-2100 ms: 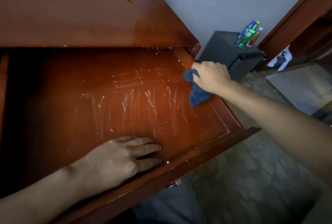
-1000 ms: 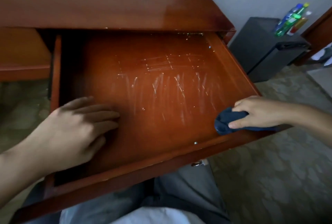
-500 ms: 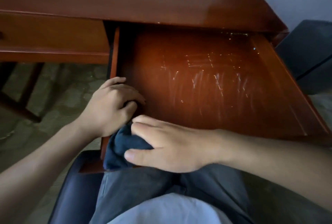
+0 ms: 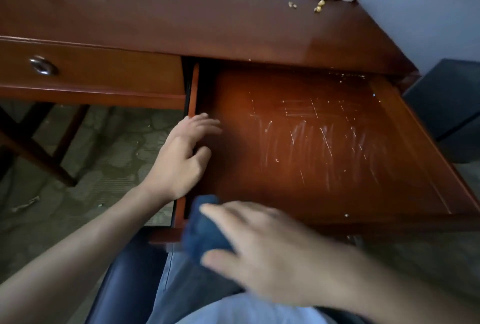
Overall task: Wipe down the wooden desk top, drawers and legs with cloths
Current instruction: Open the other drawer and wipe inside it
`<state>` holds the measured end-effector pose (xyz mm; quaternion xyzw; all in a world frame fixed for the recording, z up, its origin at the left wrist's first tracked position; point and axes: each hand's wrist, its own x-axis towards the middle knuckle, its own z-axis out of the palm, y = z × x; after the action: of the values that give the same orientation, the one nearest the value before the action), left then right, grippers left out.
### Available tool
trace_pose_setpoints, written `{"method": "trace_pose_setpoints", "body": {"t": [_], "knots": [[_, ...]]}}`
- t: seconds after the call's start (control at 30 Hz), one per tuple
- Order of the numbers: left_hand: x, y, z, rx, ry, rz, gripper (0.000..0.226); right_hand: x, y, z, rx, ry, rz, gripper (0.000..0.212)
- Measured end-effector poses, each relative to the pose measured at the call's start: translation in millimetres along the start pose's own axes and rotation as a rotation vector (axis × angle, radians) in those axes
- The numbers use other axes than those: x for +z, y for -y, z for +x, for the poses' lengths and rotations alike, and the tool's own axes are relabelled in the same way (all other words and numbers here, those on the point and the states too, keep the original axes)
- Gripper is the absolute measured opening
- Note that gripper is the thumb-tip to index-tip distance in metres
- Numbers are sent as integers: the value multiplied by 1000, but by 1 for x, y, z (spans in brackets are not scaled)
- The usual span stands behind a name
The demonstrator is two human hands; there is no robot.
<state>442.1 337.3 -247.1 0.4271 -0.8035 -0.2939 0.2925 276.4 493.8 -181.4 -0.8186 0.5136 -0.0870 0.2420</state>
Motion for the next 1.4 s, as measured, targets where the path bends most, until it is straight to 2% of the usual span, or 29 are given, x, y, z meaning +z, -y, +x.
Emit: {"method": "trace_pose_setpoints", "body": {"t": [0.03, 0.1, 0.17, 0.23, 0.27, 0.33, 0.43, 0.53, 0.6, 0.67, 0.77, 0.87, 0.93, 1.0, 1.07, 1.13, 1.2, 1.23, 1.3, 1.4], "knots": [[0, 0, 0, -66, -45, 4, 62, 10, 13, 15, -52, -32, -68, 60], [-3, -2, -2, -177, -49, 17, 75, 21, 29, 37, -52, 49, -145, 60], [-5, 3, -5, -197, 45, 29, 76, -5, 10, 38, -55, 93, -16, 46], [-5, 9, -11, -180, 134, 52, 75, -39, -21, 32, -5, 223, 122, 32], [-5, 11, -14, -169, 153, 63, 76, -50, -33, 34, 39, 201, 133, 28], [-4, 13, -18, -152, 156, 72, 76, -60, -56, 55, 102, -38, 168, 30], [-4, 12, -23, -130, 130, 119, 75, -70, -76, 127, 134, -433, 84, 42], [-1, 9, -28, -128, 45, 177, 75, -65, -92, 222, 132, -553, -79, 41], [1, 6, -30, -144, 6, 152, 76, -45, -94, 270, 254, -561, -194, 38], [2, 4, -31, -166, -5, 110, 77, -28, -90, 288, 317, -601, -156, 38], [1, 4, -33, -182, -123, 106, 81, -19, -84, 263, 230, -538, -76, 41], [4, 5, -36, -177, -226, 143, 84, -2, -66, 199, -2, -424, -44, 30], [8, 3, -39, -163, -222, 138, 82, 9, -58, 165, -120, -310, -14, 31], [9, 3, -40, -147, -200, 155, 77, 3, -63, 165, -188, -297, -20, 34], [8, 4, -39, -135, -179, 190, 78, -12, -74, 195, -143, -380, -82, 35], [6, 6, -38, -107, -156, 248, 75, -32, -84, 238, 14, -481, -152, 36], [5, 7, -37, -51, -141, 332, 74, -38, -90, 266, 180, -515, -188, 30], [3, 7, -36, -29, -140, 369, 74, -38, -88, 268, 201, -522, -220, 27], [-3, 8, -31, -7, -116, 405, 78, -39, -78, 245, 88, -433, -242, 19], [-9, 5, -20, -3, -90, 394, 94, -51, -74, 189, -223, -169, -320, 11]]}}
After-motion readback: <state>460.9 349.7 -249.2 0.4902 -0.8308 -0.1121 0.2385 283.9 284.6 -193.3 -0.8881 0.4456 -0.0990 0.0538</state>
